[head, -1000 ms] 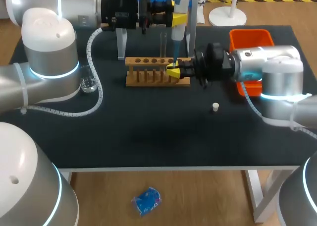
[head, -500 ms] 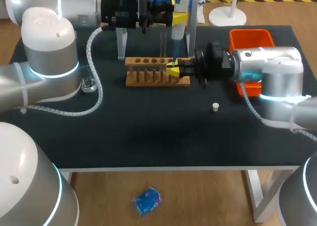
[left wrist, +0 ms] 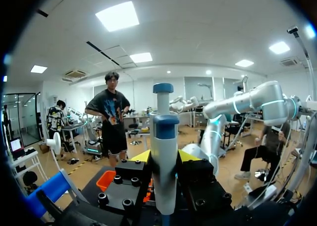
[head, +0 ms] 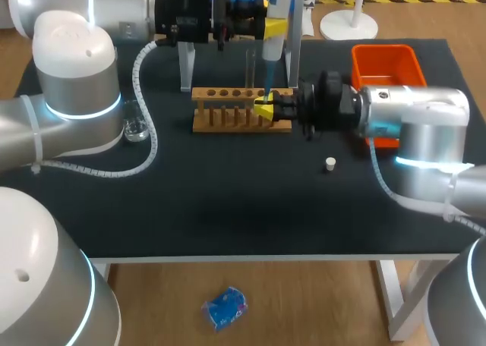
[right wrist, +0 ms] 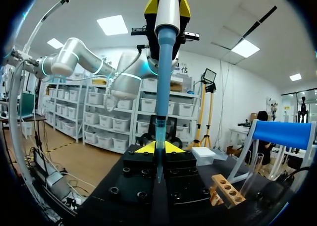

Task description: Invert the test tube, pick up the pipette, mount the tip to pipette, aspirate from beaker and dispense into the tube, eject the tip, return the pipette, and cap with the stopper.

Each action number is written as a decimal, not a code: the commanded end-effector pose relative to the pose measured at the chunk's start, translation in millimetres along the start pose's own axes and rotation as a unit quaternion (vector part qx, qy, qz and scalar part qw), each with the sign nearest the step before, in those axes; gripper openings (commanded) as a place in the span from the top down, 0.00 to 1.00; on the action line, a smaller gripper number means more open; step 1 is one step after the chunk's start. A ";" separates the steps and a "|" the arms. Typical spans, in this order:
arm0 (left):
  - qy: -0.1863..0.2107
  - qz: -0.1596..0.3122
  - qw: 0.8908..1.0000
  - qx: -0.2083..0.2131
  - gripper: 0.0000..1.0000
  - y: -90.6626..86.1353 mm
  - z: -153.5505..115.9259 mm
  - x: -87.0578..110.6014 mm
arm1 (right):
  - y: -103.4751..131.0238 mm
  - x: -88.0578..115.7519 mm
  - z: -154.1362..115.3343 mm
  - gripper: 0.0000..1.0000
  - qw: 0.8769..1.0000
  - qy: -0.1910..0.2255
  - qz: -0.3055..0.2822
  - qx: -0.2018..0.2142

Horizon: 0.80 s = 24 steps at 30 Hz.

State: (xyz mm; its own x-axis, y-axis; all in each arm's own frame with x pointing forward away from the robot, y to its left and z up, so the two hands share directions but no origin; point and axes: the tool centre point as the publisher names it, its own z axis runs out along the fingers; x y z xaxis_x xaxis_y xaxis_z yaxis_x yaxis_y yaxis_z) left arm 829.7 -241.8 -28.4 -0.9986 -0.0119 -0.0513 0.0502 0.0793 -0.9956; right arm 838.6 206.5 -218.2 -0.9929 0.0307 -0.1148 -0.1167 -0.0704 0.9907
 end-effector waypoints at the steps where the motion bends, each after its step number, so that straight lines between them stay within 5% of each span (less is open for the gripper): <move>1: -0.001 0.000 1.000 -0.001 1.00 8.0 -0.1 0.2 | 13.3 7.6 0.5 1.00 0.999 -0.037 -0.001 0.002; 21: -0.001 0.000 1.000 -0.001 1.00 8.0 -0.1 0.2 | 16.3 8.3 0.0 1.00 0.999 -0.049 -0.005 -0.001; 22: -0.001 0.000 1.000 -0.001 1.00 8.0 -0.1 0.2 | 15.8 8.9 -0.3 0.89 0.999 -0.047 -0.002 -0.002; 23: -0.001 0.000 1.000 -0.001 1.00 8.0 -0.1 0.2 | 15.0 9.4 -0.8 0.00 0.999 -0.045 0.001 -0.001; 24: -0.001 0.000 1.000 -0.001 1.00 8.0 -0.1 0.2 | 14.1 9.8 -1.5 0.00 0.999 -0.042 0.005 0.002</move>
State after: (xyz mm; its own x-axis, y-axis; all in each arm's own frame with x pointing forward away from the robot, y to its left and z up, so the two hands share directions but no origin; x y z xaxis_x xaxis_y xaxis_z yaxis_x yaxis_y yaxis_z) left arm 829.7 -241.5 -29.9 -0.9987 -0.0127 -0.0491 0.0478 0.0846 -0.9953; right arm 829.2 207.8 -211.8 -0.9870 0.1220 -0.1050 -0.1154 -0.0817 0.9900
